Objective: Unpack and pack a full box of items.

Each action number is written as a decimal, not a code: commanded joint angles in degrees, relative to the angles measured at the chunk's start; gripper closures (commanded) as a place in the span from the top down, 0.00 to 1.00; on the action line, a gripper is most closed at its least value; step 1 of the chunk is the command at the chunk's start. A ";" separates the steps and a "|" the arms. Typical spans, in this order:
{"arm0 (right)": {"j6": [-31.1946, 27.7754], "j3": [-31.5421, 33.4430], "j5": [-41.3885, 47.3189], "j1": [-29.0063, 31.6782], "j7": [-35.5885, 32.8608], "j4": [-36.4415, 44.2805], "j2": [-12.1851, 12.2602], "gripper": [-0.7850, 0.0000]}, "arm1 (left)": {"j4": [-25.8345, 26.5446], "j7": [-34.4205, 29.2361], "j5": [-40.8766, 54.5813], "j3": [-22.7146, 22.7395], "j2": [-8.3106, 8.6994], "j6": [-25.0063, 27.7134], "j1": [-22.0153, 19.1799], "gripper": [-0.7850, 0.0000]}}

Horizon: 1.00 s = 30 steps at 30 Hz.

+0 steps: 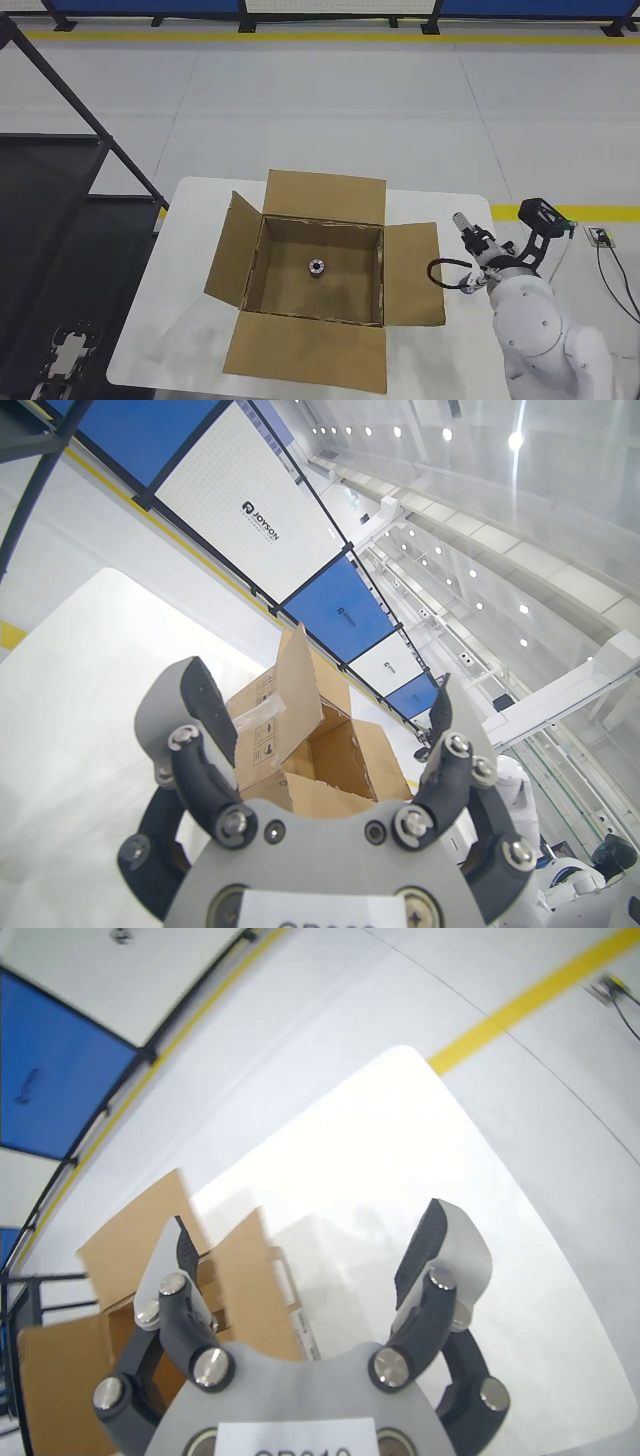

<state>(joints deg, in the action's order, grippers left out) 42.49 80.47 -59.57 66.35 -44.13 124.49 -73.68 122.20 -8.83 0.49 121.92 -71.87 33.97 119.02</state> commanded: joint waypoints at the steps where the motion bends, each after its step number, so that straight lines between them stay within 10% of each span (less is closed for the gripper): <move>1: -3.04 -5.27 -1.73 -0.80 0.10 1.93 -0.17 1.00 | 0.00 0.00 0.00 0.00 0.00 0.00 0.00 1.00; 16: -17.43 -38.21 1.05 -31.37 -18.22 -34.78 -7.08 1.00 | 0.00 0.00 0.00 0.00 0.00 0.00 0.00 1.00; 30: -16.47 -48.52 12.64 -42.61 -10.42 -67.51 -17.24 1.00 | 0.00 0.00 0.00 0.00 0.00 0.00 0.00 1.00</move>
<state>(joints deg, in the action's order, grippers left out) 25.91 32.21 -47.42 24.22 -54.94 58.85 -90.38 122.20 -8.83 0.49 121.92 -71.87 33.97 119.02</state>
